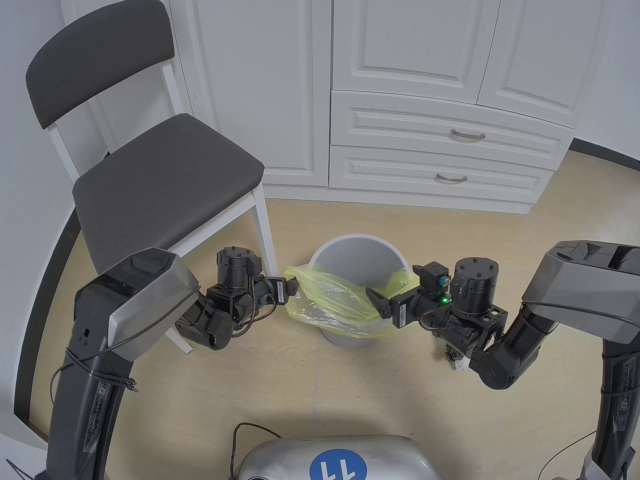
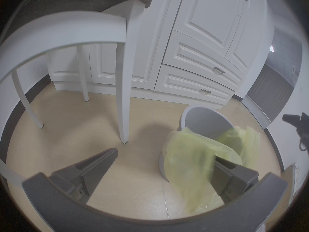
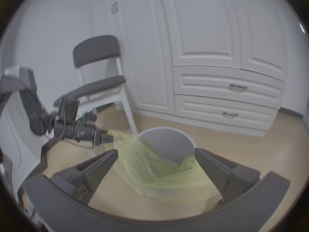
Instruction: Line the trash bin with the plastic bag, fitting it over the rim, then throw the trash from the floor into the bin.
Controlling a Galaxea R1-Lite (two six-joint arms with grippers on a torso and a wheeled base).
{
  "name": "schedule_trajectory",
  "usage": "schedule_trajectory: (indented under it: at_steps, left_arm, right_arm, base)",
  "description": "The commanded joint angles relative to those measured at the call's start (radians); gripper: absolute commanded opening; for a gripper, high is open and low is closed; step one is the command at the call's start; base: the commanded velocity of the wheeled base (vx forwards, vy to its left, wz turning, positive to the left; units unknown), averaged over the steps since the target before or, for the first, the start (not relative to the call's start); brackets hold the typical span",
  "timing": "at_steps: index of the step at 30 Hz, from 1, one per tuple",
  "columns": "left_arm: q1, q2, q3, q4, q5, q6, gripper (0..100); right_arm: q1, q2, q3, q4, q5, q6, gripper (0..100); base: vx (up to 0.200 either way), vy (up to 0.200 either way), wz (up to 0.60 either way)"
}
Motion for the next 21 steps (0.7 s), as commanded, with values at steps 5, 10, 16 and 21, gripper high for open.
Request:
schedule_trajectory:
  at_steps: [5,10,16,21]
  left_arm:
    - [0.022,-0.124,0.117,0.007,-0.047,0.072,100]
    - [0.031,-0.186,0.204,0.023,-0.110,0.136,100]
    - [0.032,-0.178,0.190,0.024,-0.124,0.135,100]
    - [0.032,-0.167,0.178,0.023,-0.121,0.133,100]
  right_arm:
    - [0.075,-0.055,-0.105,0.304,-0.041,-0.260,100]
    - [0.090,-0.013,-0.216,0.507,-0.072,-0.459,100]
    - [0.075,0.150,-0.393,0.524,-0.148,-0.485,100]
    - [0.050,0.209,-0.458,0.568,-0.150,-0.504,100]
  base:
    - [0.000,0.000,0.00]
    - [0.000,0.000,0.00]
    - [0.000,0.000,0.00]
    - [0.000,0.000,0.00]
